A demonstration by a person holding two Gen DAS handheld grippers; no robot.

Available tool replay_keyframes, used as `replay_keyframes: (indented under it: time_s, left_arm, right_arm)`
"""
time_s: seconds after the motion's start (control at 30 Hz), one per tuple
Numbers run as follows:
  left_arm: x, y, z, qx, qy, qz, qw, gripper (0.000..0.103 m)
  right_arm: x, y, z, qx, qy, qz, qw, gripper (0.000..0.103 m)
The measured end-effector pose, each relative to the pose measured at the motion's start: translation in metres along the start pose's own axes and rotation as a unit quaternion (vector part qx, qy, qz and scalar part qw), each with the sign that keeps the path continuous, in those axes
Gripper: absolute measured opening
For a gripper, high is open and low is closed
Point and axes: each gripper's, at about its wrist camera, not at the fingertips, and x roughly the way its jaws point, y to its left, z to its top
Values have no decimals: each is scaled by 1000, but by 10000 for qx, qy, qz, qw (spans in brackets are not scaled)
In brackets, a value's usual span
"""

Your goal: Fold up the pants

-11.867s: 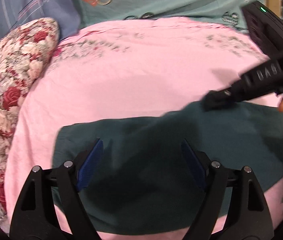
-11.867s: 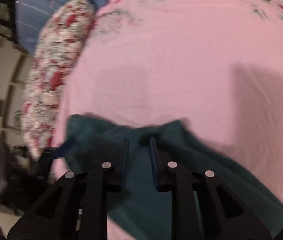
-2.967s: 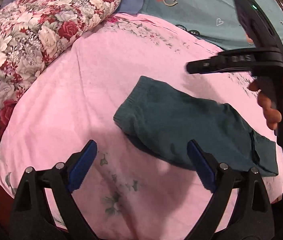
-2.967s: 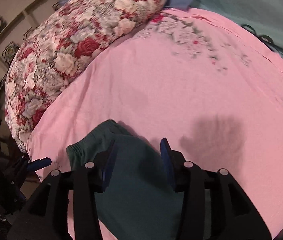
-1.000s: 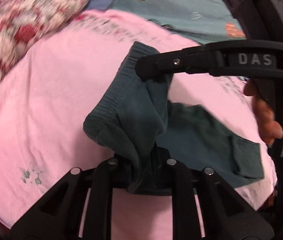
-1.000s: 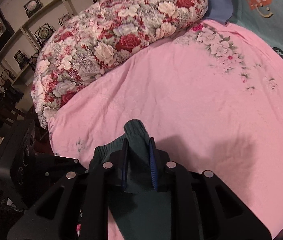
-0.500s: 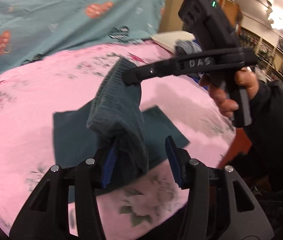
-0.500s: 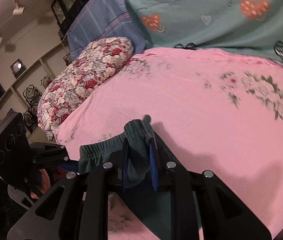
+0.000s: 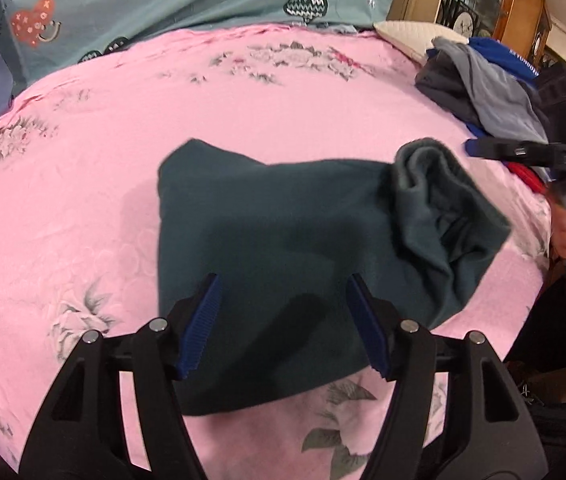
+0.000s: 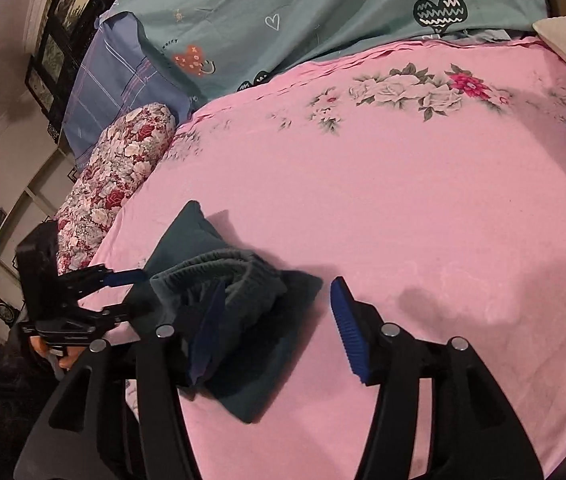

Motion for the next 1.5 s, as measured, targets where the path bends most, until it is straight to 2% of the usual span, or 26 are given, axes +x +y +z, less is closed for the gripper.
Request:
replay_keyframes:
  time_s: [0.03, 0.07, 0.1, 0.17, 0.23, 0.33, 0.37, 0.43, 0.57, 0.73, 0.83, 0.9, 0.93, 0.97, 1.0, 1.03, 1.07, 1.1, 1.2, 1.3, 1.4, 1.5]
  left_arm:
    - [5, -1, 2, 28, 30, -5, 10000, 67]
    - [10, -6, 3, 90, 39, -23, 9999, 68]
    - [12, -11, 5, 142, 21, -56, 9999, 72]
    - [14, -28, 12, 309, -56, -305, 9990, 73]
    - [15, -48, 19, 572, -144, -418, 9974, 74]
    - [11, -61, 16, 843, -262, -385, 9953, 74]
    - [11, -59, 14, 865, -249, -337, 9954, 74]
    - [12, -48, 10, 774, -178, -209, 9966, 74]
    - [13, -18, 7, 349, -84, -108, 9993, 74]
    - [4, -2, 5, 155, -163, -54, 9997, 74]
    - [3, 2, 4, 89, -197, -103, 9997, 74]
    - [4, 2, 2, 109, -202, -123, 9997, 74]
    - [5, 2, 1, 134, -199, -104, 9997, 74]
    - [8, 2, 0, 178, -183, -58, 9997, 74]
    - [11, 2, -1, 208, -166, -7, 9996, 74]
    - [14, 3, -2, 229, -155, 69, 9996, 74]
    - [17, 5, -3, 248, -144, 147, 9995, 74]
    - [19, 8, -3, 248, -120, 183, 9995, 73]
    - [20, 16, -2, 179, -71, 245, 9995, 71]
    - [18, 21, 1, 145, -69, 336, 9993, 71]
    - [9, 28, 6, 18, -146, 425, 9990, 71]
    - [-14, 37, 12, -176, -432, 470, 9978, 71]
  right_arm:
    - [-2, 10, -3, 59, 88, -152, 9998, 61]
    - [-2, 19, -6, 112, 215, -220, 9995, 70]
    - [1, 30, -11, 154, 380, -439, 9982, 71]
    - [6, 43, -18, 198, 597, -723, 9954, 70]
    - [2, 47, -24, 262, 507, -1048, 9929, 70]
    - [-9, 30, -32, 687, 335, -935, 9927, 72]
    - [-9, 23, -35, 864, 333, -892, 9917, 76]
    - [-4, 11, -42, 1134, 331, -779, 9899, 79]
    - [7, 8, -42, 1467, 239, -223, 9886, 79]
    - [17, 28, -31, 1215, 499, -468, 9902, 84]
    - [25, 33, -31, 1012, 698, -883, 9885, 84]
    - [30, 26, -34, 1166, 730, -825, 9871, 84]
    - [33, 22, -37, 1317, 796, -631, 9861, 81]
    - [38, 19, -39, 1400, 895, -513, 9848, 68]
    - [44, 18, -41, 1443, 1034, -439, 9831, 45]
    - [48, 21, -42, 1392, 1061, -500, 9833, 41]
    - [46, 26, -41, 1255, 1005, -604, 9851, 28]
    - [43, 34, -36, 1075, 976, -646, 9873, 20]
    - [29, 52, -17, 910, 822, -772, 9894, 18]
    - [29, 70, 3, 789, 924, -775, 9896, 18]
    - [34, 98, 26, 566, 989, -542, 9920, 18]
    - [20, 130, 49, 179, 613, -190, 9978, 18]
